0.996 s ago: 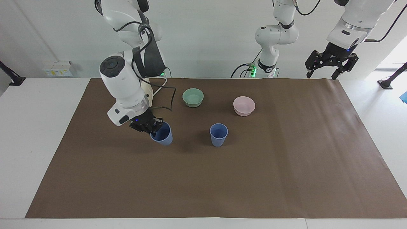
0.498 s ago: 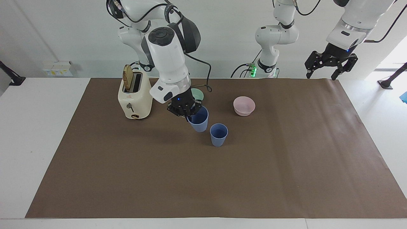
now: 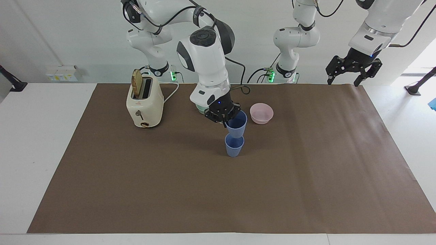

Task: Stack blue cups with both arms
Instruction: 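Carry the blue cup with the right gripper over the placed cup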

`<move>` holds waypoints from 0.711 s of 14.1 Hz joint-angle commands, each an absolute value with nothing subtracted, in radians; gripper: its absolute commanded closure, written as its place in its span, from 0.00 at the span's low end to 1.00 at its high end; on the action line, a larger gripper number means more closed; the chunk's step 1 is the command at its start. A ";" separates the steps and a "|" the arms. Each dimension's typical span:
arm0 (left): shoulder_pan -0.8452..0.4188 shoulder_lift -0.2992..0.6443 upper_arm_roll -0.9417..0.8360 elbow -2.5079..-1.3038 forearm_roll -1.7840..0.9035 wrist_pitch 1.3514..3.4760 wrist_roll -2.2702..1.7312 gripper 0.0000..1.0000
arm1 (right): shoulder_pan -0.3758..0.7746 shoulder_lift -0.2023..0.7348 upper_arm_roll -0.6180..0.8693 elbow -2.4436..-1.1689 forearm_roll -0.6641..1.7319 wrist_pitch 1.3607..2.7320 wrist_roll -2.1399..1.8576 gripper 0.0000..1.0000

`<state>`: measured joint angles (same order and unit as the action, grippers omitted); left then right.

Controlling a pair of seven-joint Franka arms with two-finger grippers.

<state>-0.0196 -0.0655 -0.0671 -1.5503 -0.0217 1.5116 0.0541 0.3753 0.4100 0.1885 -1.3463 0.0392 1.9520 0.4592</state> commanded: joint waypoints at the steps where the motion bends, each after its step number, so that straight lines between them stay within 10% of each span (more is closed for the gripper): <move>1: -0.005 -0.081 -0.074 -1.569 -0.035 1.509 0.049 0.00 | 0.357 0.420 0.195 -1.333 0.031 1.960 0.474 1.00; 10: -0.006 -0.087 -0.074 -1.578 -0.034 1.509 0.051 0.00 | 0.364 0.442 0.195 -1.419 0.025 2.037 0.463 1.00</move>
